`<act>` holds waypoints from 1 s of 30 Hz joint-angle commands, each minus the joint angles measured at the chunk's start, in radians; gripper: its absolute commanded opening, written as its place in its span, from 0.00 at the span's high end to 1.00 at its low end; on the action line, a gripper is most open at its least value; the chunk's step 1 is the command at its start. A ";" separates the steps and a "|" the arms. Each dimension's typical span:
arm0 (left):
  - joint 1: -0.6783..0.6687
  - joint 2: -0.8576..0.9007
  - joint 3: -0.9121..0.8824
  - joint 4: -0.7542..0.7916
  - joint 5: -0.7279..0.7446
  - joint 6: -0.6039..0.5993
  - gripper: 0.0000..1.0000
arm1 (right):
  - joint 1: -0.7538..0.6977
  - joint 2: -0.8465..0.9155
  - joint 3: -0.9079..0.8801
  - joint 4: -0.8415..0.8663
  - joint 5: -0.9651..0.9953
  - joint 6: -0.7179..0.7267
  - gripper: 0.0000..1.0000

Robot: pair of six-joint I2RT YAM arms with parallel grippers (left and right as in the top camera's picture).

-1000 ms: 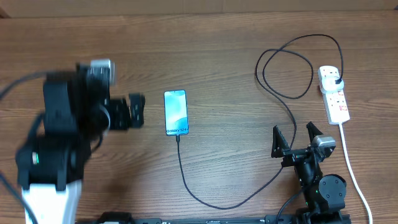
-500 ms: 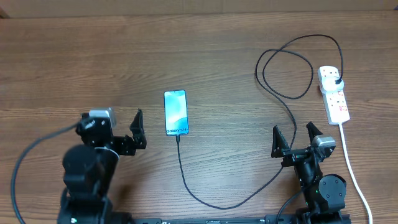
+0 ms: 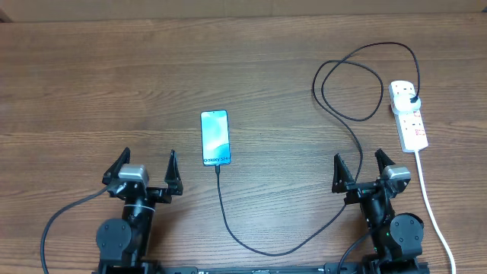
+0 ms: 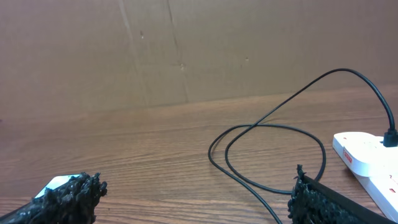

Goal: Plug charger to phone and switch on socket

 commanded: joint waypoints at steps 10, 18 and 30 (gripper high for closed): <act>0.040 -0.151 -0.127 -0.015 -0.014 0.074 0.01 | 0.003 -0.011 -0.011 0.006 -0.001 0.002 0.00; 0.061 -0.151 -0.127 -0.093 -0.010 0.068 0.00 | 0.003 -0.011 -0.011 0.006 -0.001 0.002 0.00; 0.061 -0.149 -0.127 -0.093 -0.011 0.070 0.00 | 0.003 -0.011 -0.011 0.006 -0.001 0.002 0.00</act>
